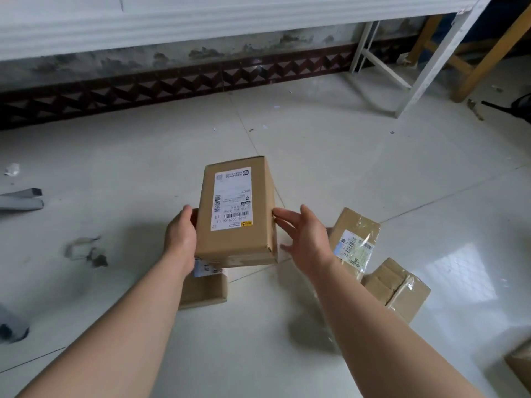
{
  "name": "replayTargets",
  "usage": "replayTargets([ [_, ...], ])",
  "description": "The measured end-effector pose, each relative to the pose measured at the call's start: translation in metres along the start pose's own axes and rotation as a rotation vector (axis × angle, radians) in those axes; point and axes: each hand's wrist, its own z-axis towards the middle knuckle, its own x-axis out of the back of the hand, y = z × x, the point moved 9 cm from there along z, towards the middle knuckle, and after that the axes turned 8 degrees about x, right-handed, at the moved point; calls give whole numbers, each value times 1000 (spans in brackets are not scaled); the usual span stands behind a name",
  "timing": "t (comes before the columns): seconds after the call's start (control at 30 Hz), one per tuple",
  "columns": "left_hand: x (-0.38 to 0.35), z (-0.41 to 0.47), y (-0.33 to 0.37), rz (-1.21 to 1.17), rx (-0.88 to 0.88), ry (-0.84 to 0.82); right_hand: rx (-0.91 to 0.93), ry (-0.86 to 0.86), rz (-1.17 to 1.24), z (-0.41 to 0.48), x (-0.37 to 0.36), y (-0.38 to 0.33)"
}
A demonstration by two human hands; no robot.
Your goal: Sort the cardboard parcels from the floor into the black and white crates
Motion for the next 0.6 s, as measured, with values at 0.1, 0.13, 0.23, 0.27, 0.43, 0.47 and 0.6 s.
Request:
replayTargets([
  [0.1, 45, -3, 25, 76, -107, 144, -71, -62, 18, -6, -40, 13],
  [0.13, 60, 0, 24, 94, -120, 189, -95, -84, -7, -7, -51, 22],
  [0.23, 92, 8, 5, 158, -102, 266, -137, -121, -118, -8, -69, 52],
  [0.27, 96, 12, -6, 159, -77, 253, -150, -111, -167, -6, -67, 62],
  [0.43, 103, 27, -75, 137, 302, 57, -241, -195, -344, 4, -58, 110],
  [0.47, 100, 27, -84, 107, 363, -14, -284, -263, -327, 3, -61, 122],
  [0.6, 83, 23, -80, 85, 363, -170, -322, -470, -358, -4, -82, 138],
])
